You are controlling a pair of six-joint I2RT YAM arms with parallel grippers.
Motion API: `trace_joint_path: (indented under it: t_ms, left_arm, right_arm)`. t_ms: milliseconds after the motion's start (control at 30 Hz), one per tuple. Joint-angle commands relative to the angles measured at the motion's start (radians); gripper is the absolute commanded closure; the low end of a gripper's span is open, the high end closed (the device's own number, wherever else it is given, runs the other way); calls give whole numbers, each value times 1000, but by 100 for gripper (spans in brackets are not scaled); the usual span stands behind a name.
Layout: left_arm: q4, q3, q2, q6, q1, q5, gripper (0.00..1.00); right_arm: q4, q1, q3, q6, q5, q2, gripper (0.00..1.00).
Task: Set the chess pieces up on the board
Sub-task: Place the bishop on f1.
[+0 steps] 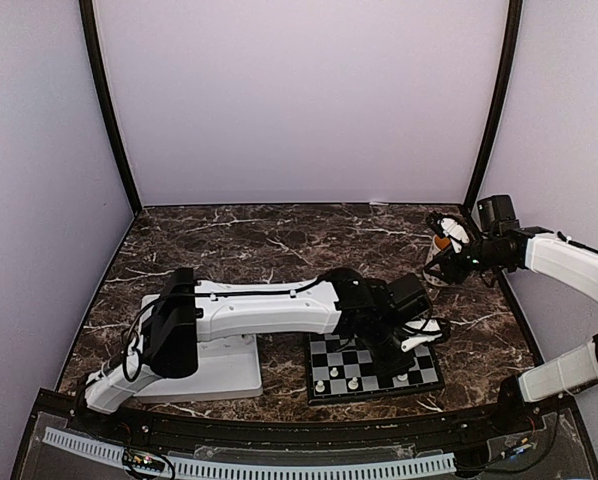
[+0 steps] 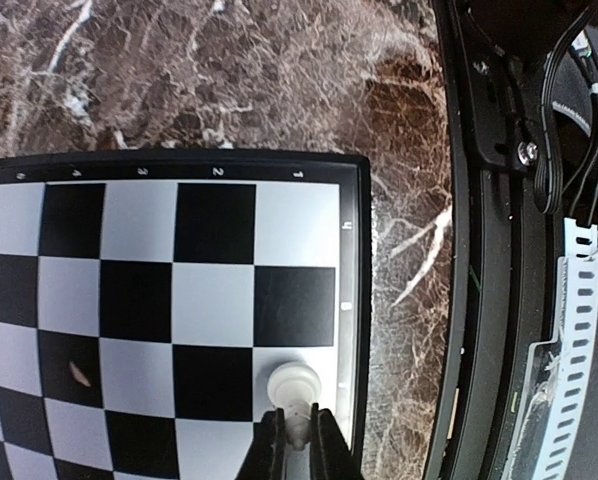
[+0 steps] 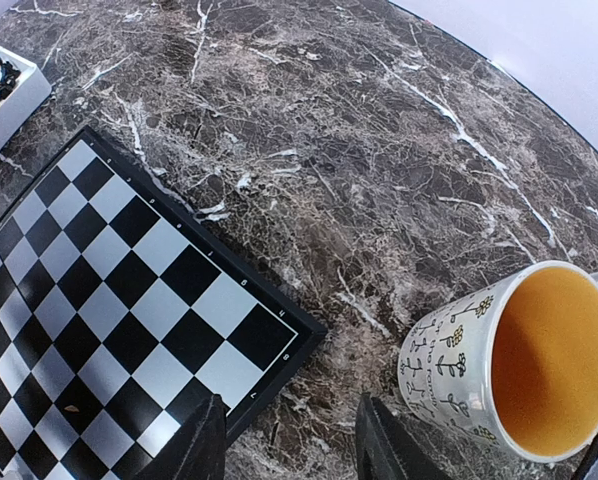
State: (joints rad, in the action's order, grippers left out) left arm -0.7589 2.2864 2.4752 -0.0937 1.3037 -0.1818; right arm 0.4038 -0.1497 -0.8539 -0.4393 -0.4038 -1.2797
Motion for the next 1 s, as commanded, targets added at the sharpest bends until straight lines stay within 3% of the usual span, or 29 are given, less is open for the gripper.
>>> trace_joint_path:
  t_ms: [0,400,633,967]
  left_arm:
    - [-53,46,15,-25,12,-6,94]
    - [-67,48,21,-29,12,11,92]
    - [-64,48,19,-31,13,15,73]
    - [15,-3,-54,-31,12,34,64]
  right_arm:
    - [-22,7,6,5,2,-1,54]
    - [-16,7,3,-3,-11,-14,55]
    - [-15,7,1,-6,-15,-16,55]
    - [-11,8,3,-6,-24,-16,54]
